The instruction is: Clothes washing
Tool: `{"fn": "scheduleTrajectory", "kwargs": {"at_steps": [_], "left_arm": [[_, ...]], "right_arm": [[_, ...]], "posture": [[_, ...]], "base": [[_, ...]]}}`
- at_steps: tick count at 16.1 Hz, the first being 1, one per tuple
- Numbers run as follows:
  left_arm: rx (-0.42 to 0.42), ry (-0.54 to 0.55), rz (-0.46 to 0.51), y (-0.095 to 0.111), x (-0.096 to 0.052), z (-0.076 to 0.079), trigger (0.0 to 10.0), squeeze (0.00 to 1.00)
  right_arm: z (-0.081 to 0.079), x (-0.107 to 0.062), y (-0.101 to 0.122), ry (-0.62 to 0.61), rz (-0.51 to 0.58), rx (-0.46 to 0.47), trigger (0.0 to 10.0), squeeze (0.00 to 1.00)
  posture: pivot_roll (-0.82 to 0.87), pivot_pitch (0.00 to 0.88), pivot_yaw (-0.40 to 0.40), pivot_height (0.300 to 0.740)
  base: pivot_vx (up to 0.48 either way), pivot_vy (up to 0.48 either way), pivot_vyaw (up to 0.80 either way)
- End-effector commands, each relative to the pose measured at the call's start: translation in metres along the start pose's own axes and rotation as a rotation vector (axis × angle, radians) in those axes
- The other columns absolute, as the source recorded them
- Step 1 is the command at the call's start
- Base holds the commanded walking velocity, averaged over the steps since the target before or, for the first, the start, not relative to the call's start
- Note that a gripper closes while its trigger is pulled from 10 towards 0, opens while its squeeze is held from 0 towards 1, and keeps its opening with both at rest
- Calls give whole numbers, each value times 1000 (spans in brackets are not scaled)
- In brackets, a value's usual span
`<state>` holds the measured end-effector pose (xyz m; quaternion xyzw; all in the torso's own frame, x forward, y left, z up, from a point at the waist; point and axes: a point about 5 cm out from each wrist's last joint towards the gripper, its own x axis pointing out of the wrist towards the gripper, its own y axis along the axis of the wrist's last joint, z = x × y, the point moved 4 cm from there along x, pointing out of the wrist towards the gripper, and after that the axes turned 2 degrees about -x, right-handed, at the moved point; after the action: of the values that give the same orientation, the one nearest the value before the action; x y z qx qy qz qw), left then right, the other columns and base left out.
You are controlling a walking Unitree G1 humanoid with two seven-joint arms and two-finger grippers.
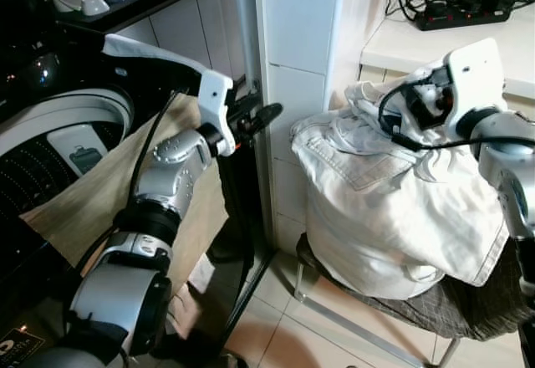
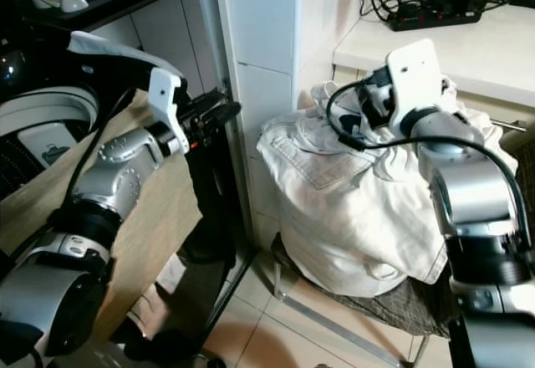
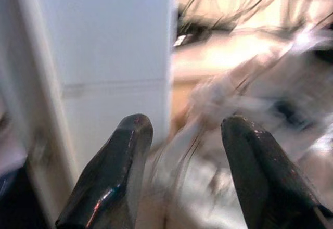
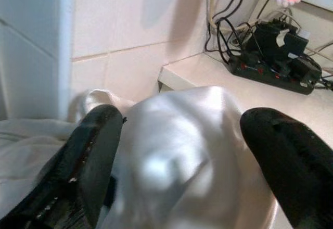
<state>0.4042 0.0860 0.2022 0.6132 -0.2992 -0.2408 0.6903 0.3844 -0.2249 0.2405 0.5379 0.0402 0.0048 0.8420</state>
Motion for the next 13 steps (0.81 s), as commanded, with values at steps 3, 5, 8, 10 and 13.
{"fn": "scheduleTrajectory", "kwargs": {"at_steps": [3,5,8,10,13], "left_arm": [[7,-110,29,13,-4,19,10000,0],[-1,-182,21,15,-11,33,10000,0],[-12,-281,-23,15,-22,55,10000,0],[-32,-292,-33,15,-24,59,10000,0],[-16,-321,-78,9,-23,67,10000,0]], "right_arm": [[15,9,10,-19,21,-72,10000,1000],[23,12,10,-23,5,-104,10000,1000],[39,7,-25,-5,-198,-135,10000,1000],[44,1,-57,11,-312,-72,10000,1000],[51,-3,-92,-5,-414,3,10000,0]], "posture": [[-121,0,93,740],[-115,0,92,740],[-110,0,95,740],[-116,0,103,740],[-122,0,108,740]], "base": [[0,0,0],[0,0,0],[0,0,0],[0,0,0],[0,0,0]]}}
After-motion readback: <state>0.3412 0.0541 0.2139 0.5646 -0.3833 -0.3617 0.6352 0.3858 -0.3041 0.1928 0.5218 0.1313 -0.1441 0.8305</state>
